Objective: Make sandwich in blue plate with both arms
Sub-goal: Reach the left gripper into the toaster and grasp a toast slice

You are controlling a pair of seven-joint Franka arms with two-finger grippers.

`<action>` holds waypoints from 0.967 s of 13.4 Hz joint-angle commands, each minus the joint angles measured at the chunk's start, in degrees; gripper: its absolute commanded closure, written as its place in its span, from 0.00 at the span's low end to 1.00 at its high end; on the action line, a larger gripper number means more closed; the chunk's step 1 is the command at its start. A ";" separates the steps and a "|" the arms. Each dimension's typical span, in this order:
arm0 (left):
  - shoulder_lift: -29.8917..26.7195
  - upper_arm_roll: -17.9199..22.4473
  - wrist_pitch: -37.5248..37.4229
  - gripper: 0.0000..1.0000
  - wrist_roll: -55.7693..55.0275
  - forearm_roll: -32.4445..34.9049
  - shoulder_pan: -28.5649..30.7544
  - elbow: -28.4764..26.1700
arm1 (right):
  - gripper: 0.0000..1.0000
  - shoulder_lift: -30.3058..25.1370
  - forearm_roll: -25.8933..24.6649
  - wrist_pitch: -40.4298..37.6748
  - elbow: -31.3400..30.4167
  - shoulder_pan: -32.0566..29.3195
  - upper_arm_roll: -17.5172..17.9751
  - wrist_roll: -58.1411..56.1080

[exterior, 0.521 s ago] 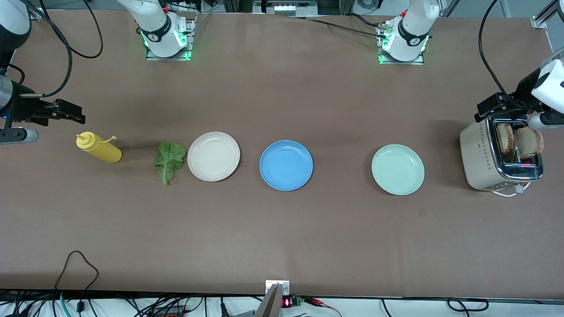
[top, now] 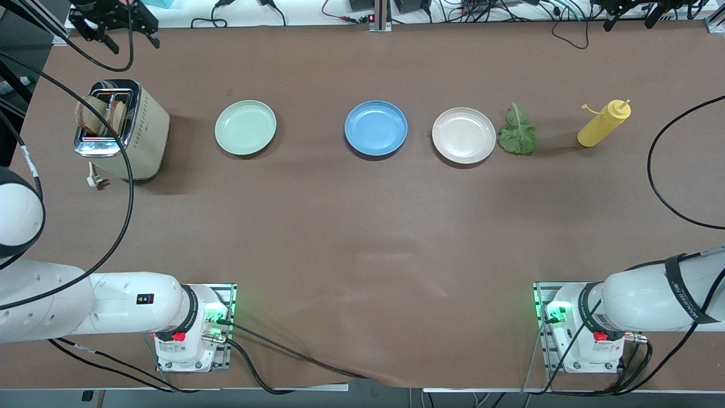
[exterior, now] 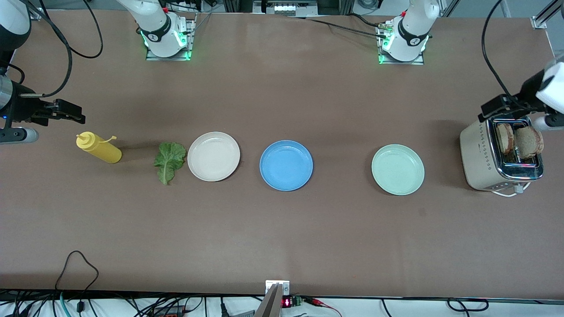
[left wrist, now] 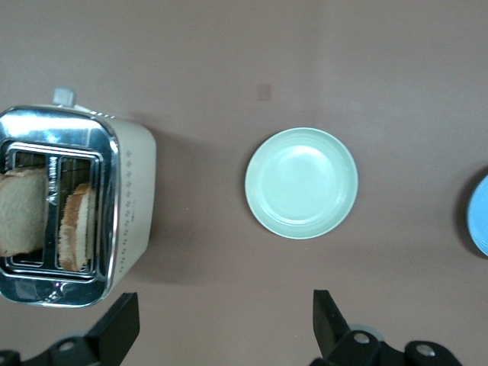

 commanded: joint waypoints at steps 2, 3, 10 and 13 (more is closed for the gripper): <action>8.91 0.02 0.10 0.00 4.12 3.65 5.79 2.88 | 0.00 -1.14 0.46 -0.18 -1.15 -0.36 0.22 -0.01; 10.50 0.02 0.19 0.00 6.91 3.67 7.20 3.15 | 0.00 -0.96 0.64 -0.18 -1.15 -0.53 0.22 0.08; 18.68 0.02 1.24 0.00 13.27 3.75 12.22 3.68 | 0.00 1.24 0.03 -0.27 -1.15 0.26 0.40 -1.06; 19.56 0.10 1.59 0.01 15.28 3.84 13.01 3.59 | 0.00 2.20 -0.15 -0.45 -1.15 0.79 0.40 -0.98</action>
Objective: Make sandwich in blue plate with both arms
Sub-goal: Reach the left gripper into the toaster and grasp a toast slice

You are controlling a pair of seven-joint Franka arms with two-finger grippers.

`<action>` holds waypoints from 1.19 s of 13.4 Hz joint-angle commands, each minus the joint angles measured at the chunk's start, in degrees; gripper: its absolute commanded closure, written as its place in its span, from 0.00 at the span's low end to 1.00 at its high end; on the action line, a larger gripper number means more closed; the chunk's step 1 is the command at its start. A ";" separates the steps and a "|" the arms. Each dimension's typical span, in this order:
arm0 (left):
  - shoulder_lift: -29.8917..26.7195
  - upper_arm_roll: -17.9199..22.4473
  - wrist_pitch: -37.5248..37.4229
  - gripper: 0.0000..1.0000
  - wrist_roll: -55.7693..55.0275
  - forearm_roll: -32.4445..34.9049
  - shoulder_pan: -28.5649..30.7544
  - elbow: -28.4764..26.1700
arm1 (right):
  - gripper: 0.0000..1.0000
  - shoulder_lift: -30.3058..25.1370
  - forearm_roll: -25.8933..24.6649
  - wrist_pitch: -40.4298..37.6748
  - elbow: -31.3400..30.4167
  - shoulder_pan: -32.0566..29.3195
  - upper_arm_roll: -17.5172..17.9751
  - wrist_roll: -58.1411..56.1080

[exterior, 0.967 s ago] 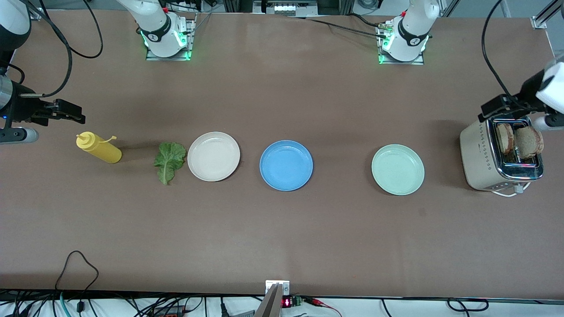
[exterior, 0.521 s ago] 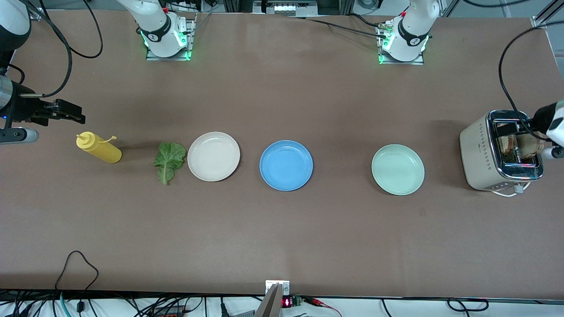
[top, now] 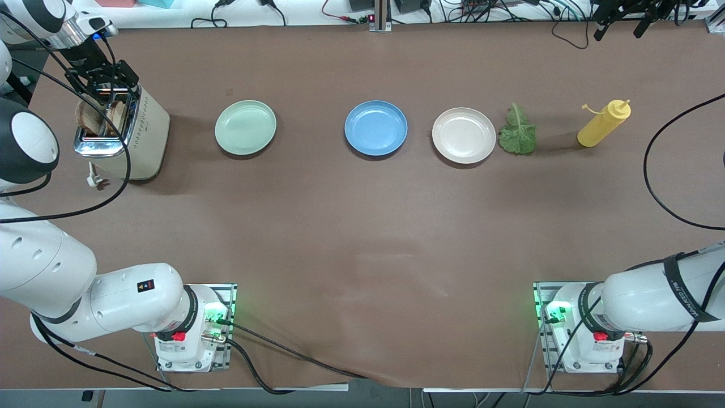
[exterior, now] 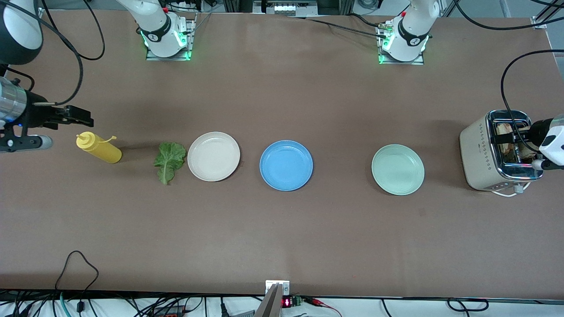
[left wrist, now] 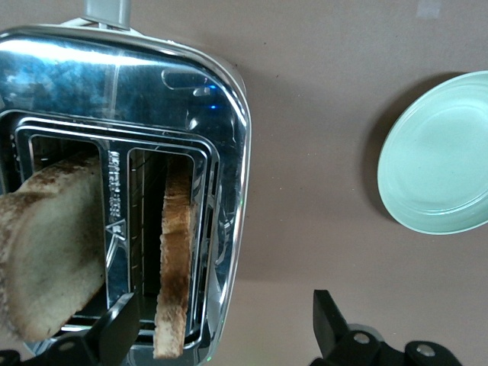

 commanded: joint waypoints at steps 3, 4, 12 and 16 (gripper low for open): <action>2.35 -0.37 -0.43 0.23 3.80 3.65 1.98 1.74 | 0.00 0.93 -0.13 -1.21 -0.32 0.10 0.12 -0.55; 2.35 -0.37 -0.43 0.33 3.80 3.66 2.15 1.74 | 0.00 1.02 -0.13 -1.30 -0.32 0.10 0.12 -0.55; 3.58 -0.37 -0.52 0.99 3.89 3.66 3.65 1.74 | 0.00 2.34 -0.13 -3.58 -0.85 0.53 0.12 0.24; 1.73 -0.81 -6.72 0.99 4.15 3.57 3.65 7.95 | 0.00 2.08 -0.13 -3.24 -2.07 1.32 0.21 0.33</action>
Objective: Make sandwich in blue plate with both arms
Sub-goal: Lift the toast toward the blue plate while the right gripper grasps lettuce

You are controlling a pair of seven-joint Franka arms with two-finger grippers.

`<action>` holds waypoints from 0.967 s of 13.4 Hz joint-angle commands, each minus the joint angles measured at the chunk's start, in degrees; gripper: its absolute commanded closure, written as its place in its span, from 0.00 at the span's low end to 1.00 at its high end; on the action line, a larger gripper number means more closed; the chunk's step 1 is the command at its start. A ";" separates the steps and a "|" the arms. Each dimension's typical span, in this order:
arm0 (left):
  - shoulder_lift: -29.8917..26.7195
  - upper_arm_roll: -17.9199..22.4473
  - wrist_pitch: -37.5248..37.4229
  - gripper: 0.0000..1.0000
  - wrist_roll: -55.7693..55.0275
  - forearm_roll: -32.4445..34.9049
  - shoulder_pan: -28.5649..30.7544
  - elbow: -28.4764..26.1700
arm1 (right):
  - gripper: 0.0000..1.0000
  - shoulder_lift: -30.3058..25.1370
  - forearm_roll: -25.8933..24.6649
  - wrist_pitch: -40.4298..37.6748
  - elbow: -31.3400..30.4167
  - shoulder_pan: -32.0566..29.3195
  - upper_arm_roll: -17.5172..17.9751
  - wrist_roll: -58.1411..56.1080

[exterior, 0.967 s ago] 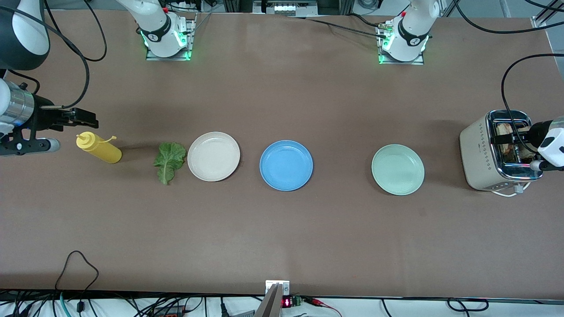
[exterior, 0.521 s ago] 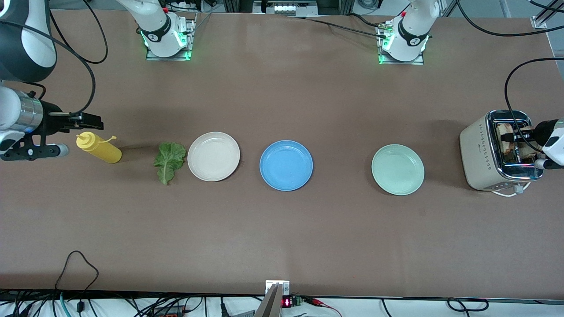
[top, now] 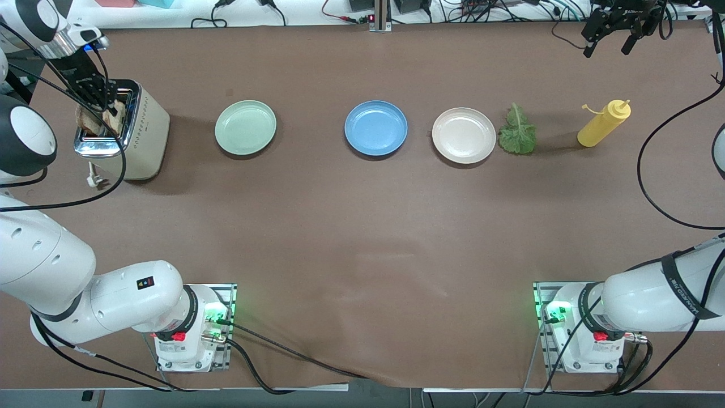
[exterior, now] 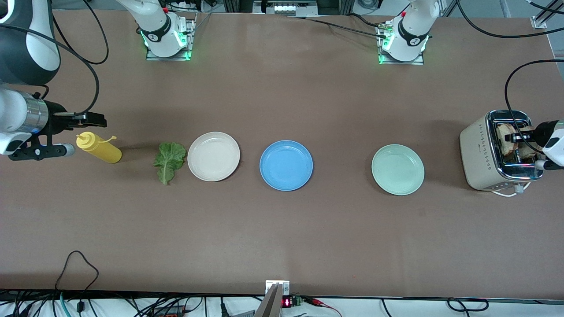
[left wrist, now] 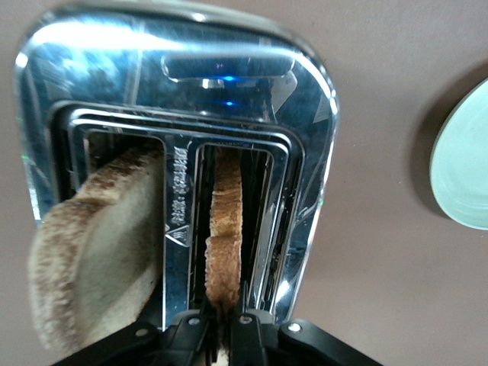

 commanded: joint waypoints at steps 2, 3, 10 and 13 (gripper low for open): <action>-0.67 -1.08 -15.66 0.99 3.52 0.69 -0.04 15.62 | 0.00 -1.31 -0.12 1.98 -3.31 2.39 0.19 0.47; -0.76 -1.70 -18.49 0.99 3.53 0.52 -0.65 18.01 | 0.00 -1.39 -0.12 3.73 -4.88 3.61 0.11 1.16; -1.64 -18.12 -22.65 0.99 -3.38 -9.20 -1.36 17.60 | 0.00 -4.56 -0.12 41.32 -31.94 4.77 0.19 4.67; 1.16 -22.70 -19.42 0.99 -10.07 -16.86 -2.94 15.93 | 0.00 -1.76 -0.12 54.08 -38.37 5.29 0.19 5.65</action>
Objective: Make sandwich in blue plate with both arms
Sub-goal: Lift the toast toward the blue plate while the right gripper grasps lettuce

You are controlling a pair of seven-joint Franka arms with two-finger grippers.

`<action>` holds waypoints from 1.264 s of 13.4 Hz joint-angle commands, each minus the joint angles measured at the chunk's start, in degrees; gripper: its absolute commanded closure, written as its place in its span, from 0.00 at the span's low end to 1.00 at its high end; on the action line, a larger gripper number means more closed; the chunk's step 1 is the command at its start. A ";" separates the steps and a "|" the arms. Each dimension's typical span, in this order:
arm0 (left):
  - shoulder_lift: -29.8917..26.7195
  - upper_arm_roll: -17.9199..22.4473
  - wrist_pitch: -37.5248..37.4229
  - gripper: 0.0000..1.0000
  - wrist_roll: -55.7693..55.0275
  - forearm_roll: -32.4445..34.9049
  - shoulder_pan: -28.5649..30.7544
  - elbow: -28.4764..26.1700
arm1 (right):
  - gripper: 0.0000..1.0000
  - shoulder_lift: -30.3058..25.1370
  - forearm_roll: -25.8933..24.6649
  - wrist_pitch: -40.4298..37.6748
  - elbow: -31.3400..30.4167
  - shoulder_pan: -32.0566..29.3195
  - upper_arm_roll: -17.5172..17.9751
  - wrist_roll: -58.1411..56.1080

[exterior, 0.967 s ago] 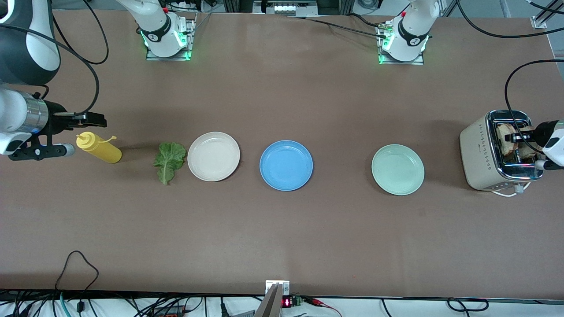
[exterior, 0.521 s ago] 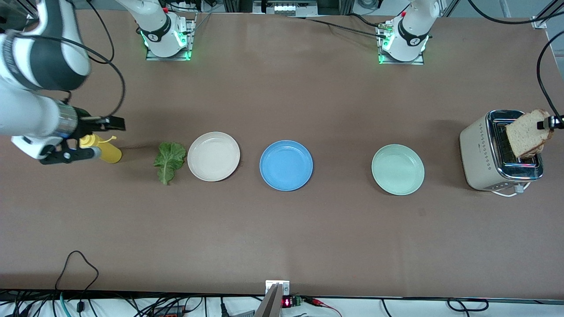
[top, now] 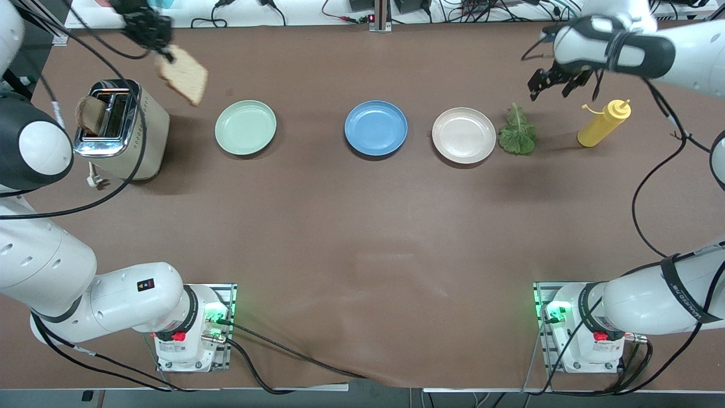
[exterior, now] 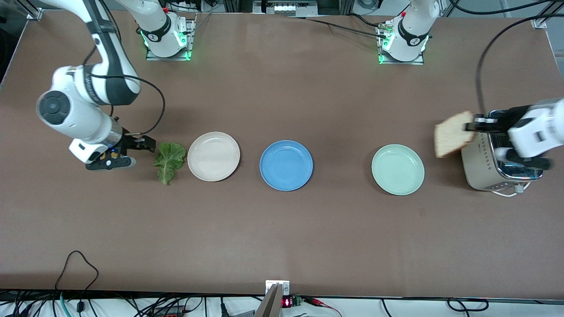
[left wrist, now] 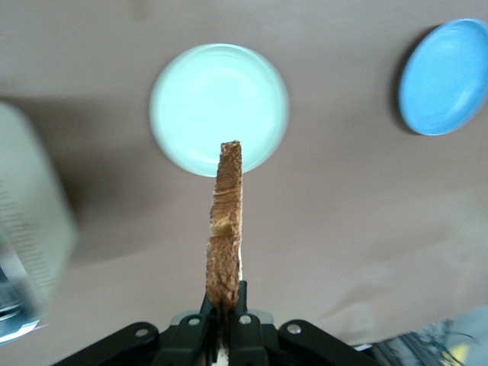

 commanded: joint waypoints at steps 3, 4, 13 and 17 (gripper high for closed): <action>2.67 -2.79 11.43 0.99 -5.17 -10.81 -5.64 -6.44 | 0.00 4.35 -0.11 10.83 -4.19 1.29 -0.05 4.46; 3.28 -2.79 14.69 0.99 -6.13 -12.40 -8.09 -7.86 | 0.00 6.03 -0.11 12.68 -4.11 2.08 -0.05 6.74; 16.63 -2.88 40.45 0.99 -8.87 -22.87 -23.66 -8.05 | 0.03 13.42 0.42 19.90 -2.44 2.61 -0.22 11.34; 20.16 -2.79 47.66 0.99 -8.78 -28.67 -27.62 -7.96 | 0.62 14.39 0.42 21.05 -2.26 2.79 -0.23 11.25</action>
